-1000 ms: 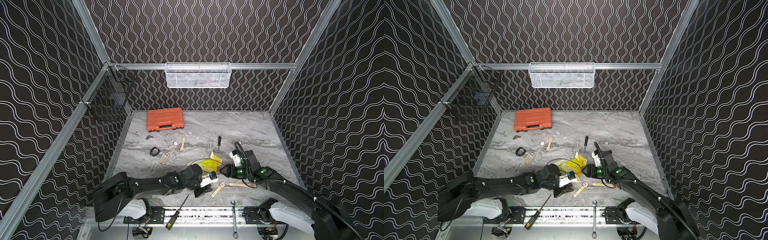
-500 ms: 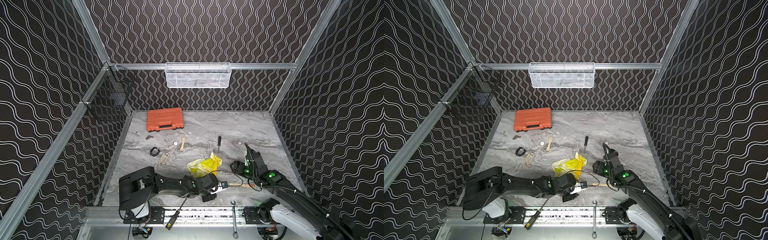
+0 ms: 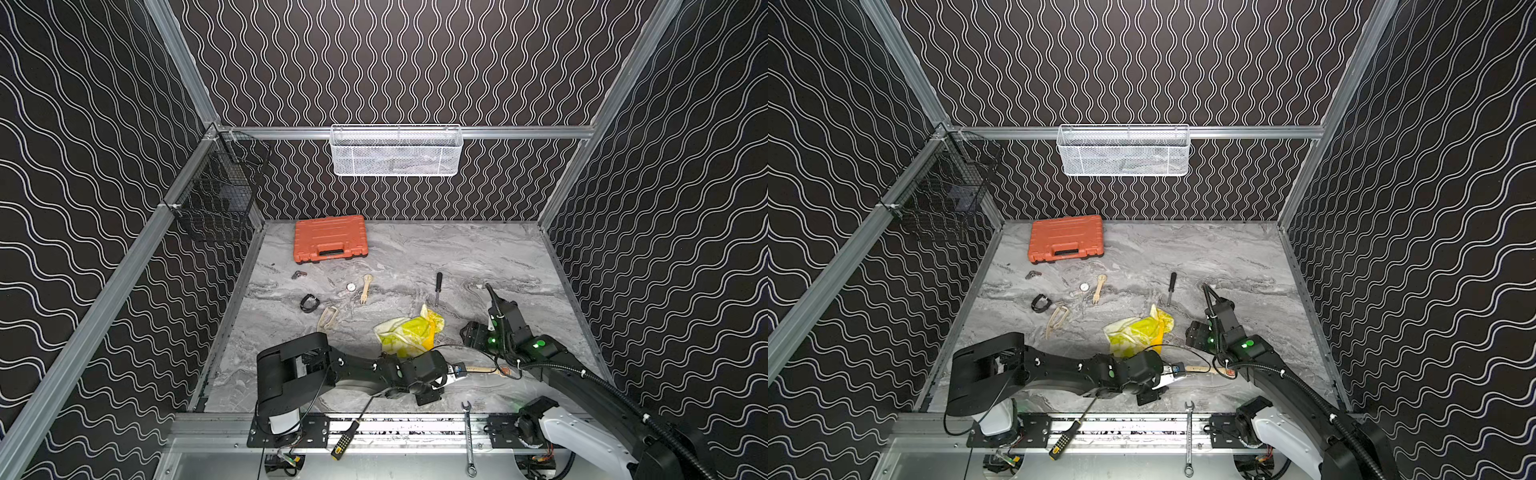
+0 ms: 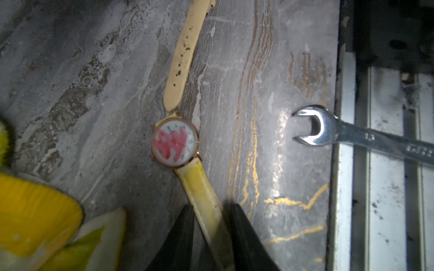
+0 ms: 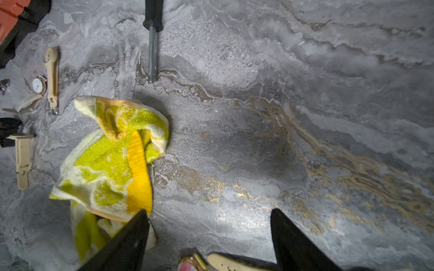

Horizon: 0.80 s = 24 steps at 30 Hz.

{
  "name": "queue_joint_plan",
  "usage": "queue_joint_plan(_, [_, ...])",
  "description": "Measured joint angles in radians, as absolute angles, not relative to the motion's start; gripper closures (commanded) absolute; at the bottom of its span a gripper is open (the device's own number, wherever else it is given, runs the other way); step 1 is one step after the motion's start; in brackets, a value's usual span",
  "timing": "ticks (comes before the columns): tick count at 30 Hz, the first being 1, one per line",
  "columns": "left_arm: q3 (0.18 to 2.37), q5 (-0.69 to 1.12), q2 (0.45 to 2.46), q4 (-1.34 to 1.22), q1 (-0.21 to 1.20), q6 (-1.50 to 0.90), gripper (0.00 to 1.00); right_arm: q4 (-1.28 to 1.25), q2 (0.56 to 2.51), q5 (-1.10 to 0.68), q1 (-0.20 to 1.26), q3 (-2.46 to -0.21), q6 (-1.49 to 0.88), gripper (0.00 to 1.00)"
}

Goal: Wipe the watch dial
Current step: Move the watch to the center of the board.

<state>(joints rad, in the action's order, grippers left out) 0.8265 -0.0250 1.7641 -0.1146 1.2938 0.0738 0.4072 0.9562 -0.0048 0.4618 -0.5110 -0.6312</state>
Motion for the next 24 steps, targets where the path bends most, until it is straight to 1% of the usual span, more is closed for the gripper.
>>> queue_joint_plan(1, [0.826, -0.026, 1.763, -0.115, 1.291, 0.072, 0.82, 0.407, 0.959, -0.011, 0.459, -0.514, -0.619, 0.18])
queue_joint_plan(4, [0.806, -0.028, 1.748, -0.126, 1.283, 0.059, 0.87, 0.408, 0.97, -0.019, 0.45, -0.524, -0.604, 0.18])
queue_joint_plan(6, [0.787, -0.034, 1.721, -0.112, 1.273, 0.059, 0.87, 0.408, 0.984, -0.036, 0.444, -0.533, -0.586, 0.18])
queue_joint_plan(8, [0.763, -0.049, 1.685, -0.08, 1.262, 0.059, 0.88, 0.408, 1.012, -0.07, 0.443, -0.544, -0.567, 0.21])
queue_joint_plan(13, [0.681, -0.066, 1.586, -0.036, 1.25, 0.057, 0.89, 0.402, 1.14, -0.239, 0.443, -0.612, -0.449, 0.26])
queue_joint_plan(17, [0.614, -0.066, 1.509, -0.022, 1.238, 0.037, 0.86, 0.352, 1.251, -0.383, 0.443, -0.636, -0.373, 0.26])
queue_joint_plan(20, [0.588, -0.081, 1.472, -0.004, 1.229, 0.017, 0.85, 0.307, 1.306, -0.433, 0.443, -0.643, -0.355, 0.23])
queue_joint_plan(24, [0.579, -0.104, 1.46, 0.001, 1.222, -0.005, 0.74, 0.244, 1.403, -0.459, 0.443, -0.679, -0.342, 0.23])
